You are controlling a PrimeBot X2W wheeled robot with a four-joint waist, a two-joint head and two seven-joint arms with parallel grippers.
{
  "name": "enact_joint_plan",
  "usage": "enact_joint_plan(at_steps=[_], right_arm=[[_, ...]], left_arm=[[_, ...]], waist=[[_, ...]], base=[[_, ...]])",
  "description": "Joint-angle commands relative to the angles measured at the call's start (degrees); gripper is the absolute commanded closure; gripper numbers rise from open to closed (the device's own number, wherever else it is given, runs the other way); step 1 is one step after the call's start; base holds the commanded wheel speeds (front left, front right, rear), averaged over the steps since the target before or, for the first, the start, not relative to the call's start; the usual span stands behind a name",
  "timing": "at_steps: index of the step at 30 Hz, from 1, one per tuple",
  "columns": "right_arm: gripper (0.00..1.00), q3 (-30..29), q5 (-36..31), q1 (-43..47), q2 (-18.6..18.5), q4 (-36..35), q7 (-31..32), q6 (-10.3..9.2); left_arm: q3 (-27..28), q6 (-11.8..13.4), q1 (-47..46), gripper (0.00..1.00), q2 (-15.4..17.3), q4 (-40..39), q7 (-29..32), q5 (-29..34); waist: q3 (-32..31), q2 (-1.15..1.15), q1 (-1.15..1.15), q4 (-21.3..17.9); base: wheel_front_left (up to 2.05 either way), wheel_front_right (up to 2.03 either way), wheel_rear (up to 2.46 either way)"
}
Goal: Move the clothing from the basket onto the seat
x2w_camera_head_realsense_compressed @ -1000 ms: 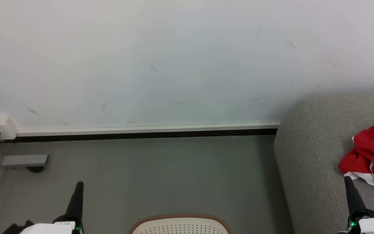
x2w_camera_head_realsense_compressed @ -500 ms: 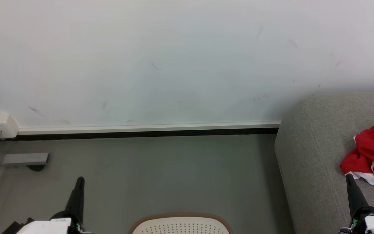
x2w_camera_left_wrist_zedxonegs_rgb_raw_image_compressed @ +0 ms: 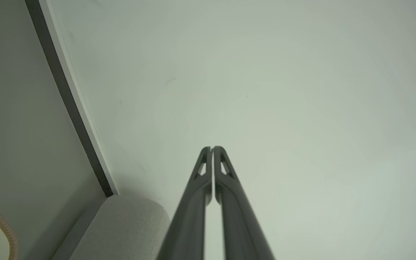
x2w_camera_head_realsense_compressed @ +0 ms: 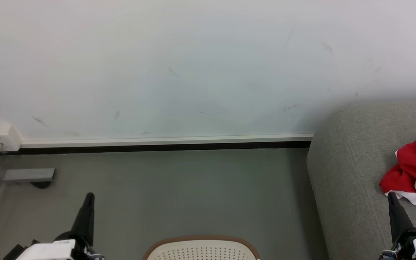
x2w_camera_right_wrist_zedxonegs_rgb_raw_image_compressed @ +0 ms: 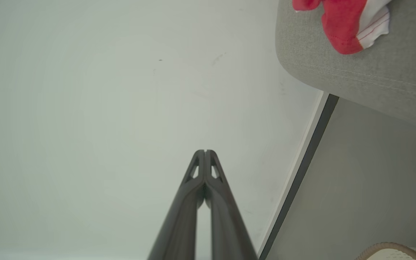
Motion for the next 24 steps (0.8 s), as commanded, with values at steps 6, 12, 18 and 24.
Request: enact_joint_plan(at_steps=[6, 12, 18, 24], right_arm=[[1.0, -0.3, 0.4, -0.7, 0.1, 0.1, 0.3, -0.12], [1.0, -0.4, 0.3, -0.7, 0.2, 0.1, 0.3, -0.12], [1.0, -0.4, 0.2, -0.7, 0.2, 0.1, 0.4, -0.12], [1.0, -0.5, 0.1, -0.7, 0.3, 0.1, 0.5, -0.12]], left_arm=[[0.0, -0.3, -0.5, 1.0, 0.4, -0.2, 0.3, -1.2], [0.0, -0.3, -0.5, 1.0, 0.4, -0.2, 0.3, -1.2], [0.0, -0.3, -0.5, 1.0, 0.4, -0.2, 0.3, -1.2], [0.0, -0.3, -0.5, 1.0, 0.4, -0.2, 0.3, -1.2]], waist=[[0.0, 0.0, 0.0, 0.0], [0.0, 0.0, 0.0, 0.0], [0.0, 0.0, 0.0, 0.0], [0.0, 0.0, 0.0, 0.0]], base=[[0.0, 0.0, 0.0], [0.0, 0.0, 0.0], [0.0, 0.0, 0.0], [0.0, 0.0, 0.0]])
